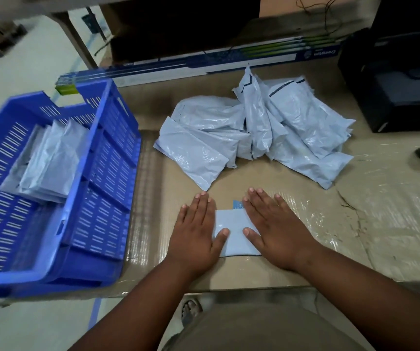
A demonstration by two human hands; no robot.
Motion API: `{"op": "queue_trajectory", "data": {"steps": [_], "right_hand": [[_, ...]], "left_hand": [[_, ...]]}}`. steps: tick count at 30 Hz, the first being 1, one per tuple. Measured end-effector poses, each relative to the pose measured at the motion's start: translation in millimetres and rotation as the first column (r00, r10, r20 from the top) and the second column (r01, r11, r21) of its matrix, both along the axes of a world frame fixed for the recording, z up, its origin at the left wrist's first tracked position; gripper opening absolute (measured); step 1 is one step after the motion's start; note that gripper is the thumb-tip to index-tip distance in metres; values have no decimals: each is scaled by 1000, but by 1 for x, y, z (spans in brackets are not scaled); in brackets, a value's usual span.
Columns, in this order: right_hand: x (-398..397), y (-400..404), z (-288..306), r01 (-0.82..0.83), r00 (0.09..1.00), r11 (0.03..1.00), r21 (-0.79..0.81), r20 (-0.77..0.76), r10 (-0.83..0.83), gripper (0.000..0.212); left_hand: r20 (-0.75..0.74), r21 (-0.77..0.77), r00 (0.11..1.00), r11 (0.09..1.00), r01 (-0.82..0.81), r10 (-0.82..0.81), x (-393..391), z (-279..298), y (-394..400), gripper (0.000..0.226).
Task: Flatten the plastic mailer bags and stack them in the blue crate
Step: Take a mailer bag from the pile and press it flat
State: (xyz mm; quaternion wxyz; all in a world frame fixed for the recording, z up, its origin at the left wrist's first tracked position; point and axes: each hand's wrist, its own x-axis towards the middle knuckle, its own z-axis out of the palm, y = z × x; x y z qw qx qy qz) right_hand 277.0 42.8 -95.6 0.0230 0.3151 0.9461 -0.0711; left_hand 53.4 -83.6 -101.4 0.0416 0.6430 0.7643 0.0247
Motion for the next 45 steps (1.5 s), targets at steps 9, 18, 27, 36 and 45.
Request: {"op": "queue_trajectory", "data": {"steps": [9, 18, 27, 36, 45], "right_hand": [[3, -3, 26, -54, 998, 997, 49, -43, 56, 78], [-30, -46, 5, -147, 989, 989, -21, -3, 147, 76], [-27, -46, 8, -144, 989, 989, -44, -50, 142, 78], [24, -44, 9, 67, 998, 997, -40, 19, -66, 84], [23, -49, 8, 103, 994, 994, -34, 46, -101, 92]], "left_hand": [[29, 4, 997, 997, -74, 74, 4, 24, -31, 84], [5, -38, 1000, 999, -7, 7, 10, 11, -43, 73], [-61, -84, 998, 996, 13, -18, 7, 11, -43, 74], [12, 73, 963, 960, 269, -271, 45, 22, -13, 71], [45, 106, 959, 956, 274, -280, 47, 3, -14, 71]]}}
